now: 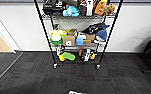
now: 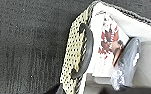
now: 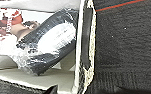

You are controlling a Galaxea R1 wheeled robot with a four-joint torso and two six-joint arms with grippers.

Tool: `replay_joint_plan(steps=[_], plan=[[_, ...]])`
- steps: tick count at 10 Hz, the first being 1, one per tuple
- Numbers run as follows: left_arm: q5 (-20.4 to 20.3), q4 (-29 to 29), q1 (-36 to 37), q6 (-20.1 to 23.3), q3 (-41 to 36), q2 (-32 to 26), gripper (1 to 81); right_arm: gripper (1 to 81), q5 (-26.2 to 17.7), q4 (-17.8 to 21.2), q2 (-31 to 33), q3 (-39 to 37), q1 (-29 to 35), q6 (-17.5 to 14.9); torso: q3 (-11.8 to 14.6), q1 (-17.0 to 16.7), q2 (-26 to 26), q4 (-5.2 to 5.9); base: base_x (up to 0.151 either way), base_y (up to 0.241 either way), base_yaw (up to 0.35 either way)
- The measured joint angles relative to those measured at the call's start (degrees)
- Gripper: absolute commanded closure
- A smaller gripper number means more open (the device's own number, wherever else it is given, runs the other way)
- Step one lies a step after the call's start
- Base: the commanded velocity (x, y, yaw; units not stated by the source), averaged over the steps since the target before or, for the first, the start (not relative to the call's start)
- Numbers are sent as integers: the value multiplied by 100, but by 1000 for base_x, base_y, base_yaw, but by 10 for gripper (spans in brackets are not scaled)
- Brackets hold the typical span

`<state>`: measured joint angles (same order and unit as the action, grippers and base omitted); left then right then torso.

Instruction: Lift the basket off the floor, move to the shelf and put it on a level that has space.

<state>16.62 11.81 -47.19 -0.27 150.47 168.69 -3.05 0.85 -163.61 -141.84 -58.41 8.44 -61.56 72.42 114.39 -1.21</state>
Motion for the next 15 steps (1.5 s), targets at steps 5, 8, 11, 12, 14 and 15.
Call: replay_joint_plan(steps=[5, 8, 11, 12, 14, 15], plan=[[155, 0, 268, 0, 13, -15, 10, 10, 2, 212, 219, 286, 245, 0, -332, 564, 898, 0, 0, 0, 0], [201, -2, 273, 0, 33, -6, 10, 10, 0, 308, 206, 344, 352, 0, -334, 933, 1489, 0, 0, 0, 0], [204, 1, 139, 2, 37, 51, 10, 10, -23, 383, 44, 344, 402, 0, -336, 1291, 2068, 0, 0, 0, 0], [212, 4, 94, 0, 37, 51, 10, 10, -23, 449, -32, 339, 444, 0, -336, 1331, 2129, 0, 0, 0, 0], [204, 15, 96, 0, 35, 52, 10, 10, -43, 562, -76, 315, 511, 0, -336, 1368, 2181, 0, 0, 0, 0], [206, 17, 94, 2, 35, 55, 10, 10, -41, 669, -37, 324, 527, -1, -336, 1364, 2168, 0, 0, 0, 0]])
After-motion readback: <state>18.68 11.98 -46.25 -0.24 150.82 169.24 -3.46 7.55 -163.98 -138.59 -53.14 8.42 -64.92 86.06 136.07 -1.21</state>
